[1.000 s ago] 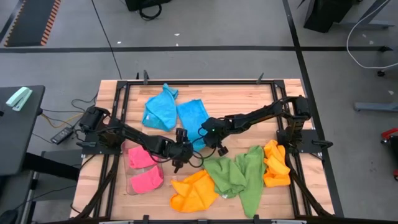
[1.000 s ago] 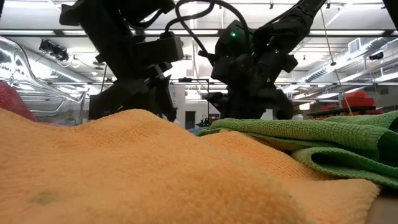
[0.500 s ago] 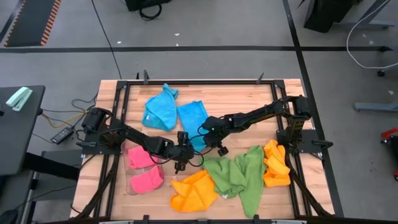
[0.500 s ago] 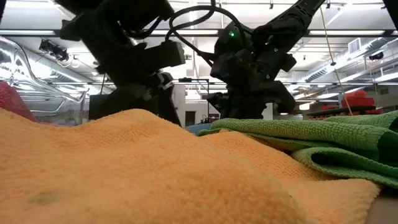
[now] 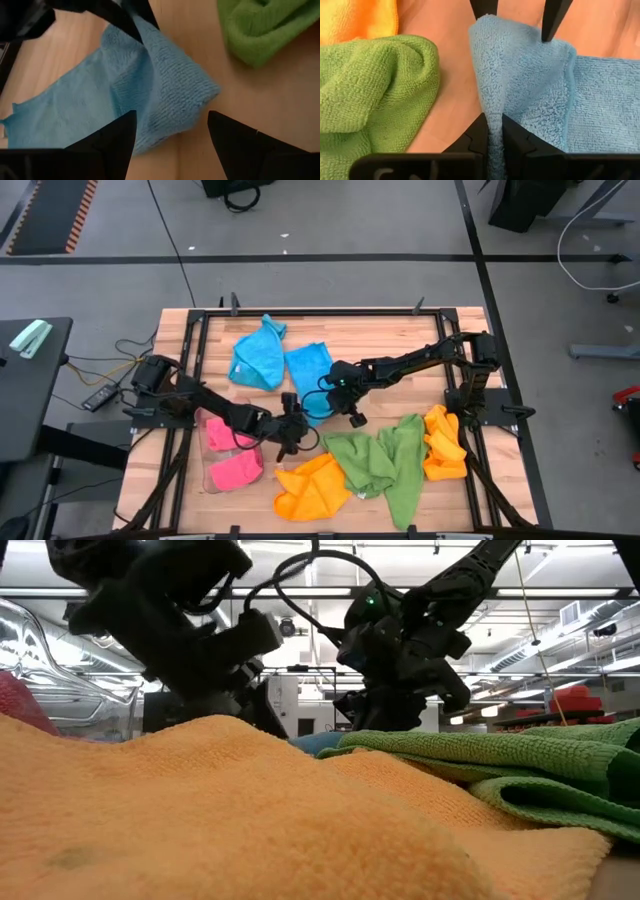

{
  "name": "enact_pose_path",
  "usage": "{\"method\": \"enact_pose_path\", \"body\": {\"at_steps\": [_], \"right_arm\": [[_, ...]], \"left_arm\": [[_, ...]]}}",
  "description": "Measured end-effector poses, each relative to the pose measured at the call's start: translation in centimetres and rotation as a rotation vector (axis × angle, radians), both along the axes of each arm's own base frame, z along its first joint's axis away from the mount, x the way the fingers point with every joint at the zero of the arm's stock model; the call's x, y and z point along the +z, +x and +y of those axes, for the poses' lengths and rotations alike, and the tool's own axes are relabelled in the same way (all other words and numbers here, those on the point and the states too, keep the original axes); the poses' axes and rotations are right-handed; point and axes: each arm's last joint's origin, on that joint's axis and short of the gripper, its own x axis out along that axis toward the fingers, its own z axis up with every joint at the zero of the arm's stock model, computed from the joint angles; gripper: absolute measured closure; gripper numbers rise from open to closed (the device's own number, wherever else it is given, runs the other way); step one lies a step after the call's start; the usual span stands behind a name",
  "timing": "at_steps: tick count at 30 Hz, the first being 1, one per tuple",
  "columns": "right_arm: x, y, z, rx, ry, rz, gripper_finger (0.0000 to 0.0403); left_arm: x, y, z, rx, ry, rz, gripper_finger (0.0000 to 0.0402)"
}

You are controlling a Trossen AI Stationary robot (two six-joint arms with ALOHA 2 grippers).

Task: Fold microfiber towels
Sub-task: Fold the bottom blue microfiber cloth

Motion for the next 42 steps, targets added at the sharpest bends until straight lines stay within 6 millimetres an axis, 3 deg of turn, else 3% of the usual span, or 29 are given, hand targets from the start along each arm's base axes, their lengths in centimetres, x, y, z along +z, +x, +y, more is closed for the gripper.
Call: {"method": "enact_pose_path", "body": {"at_steps": [10, 14, 21, 28, 30, 36, 42], "right_arm": [[0.2, 0.1, 0.0, 0.003, 0.048, -0.010, 0.0361], [0.2, 0.1, 0.0, -0.001, 0.052, -0.008, 0.0361], [0.2, 0.1, 0.0, -0.006, 0.056, -0.006, 0.0361], [0.3, 0.2, 0.1, -0.007, 0.052, -0.014, 0.0357], [0.3, 0.2, 0.0, -0.014, 0.042, -0.017, 0.0347], [1.7, 0.6, 0.3, -0.041, -0.049, 0.000, 0.0277], [2.5, 0.7, 2.9, -0.019, -0.264, -0.026, 0.0197]], "left_arm": [[-2.2, 0.6, 0.1, 0.053, 0.049, -0.002, 0.0147], [-2.3, 0.6, 0.1, 0.066, 0.048, -0.009, 0.0165], [-2.5, 0.5, 0.2, 0.092, 0.021, -0.011, 0.0249], [-2.6, 0.5, 0.3, 0.110, -0.014, -0.015, 0.0363], [-2.6, 0.5, 0.3, 0.110, -0.025, -0.015, 0.0387], [-2.6, 0.7, 0.7, 0.142, -0.110, -0.033, 0.0381], [-2.5, 0.8, 1.1, 0.174, -0.164, -0.052, 0.0390]]}}
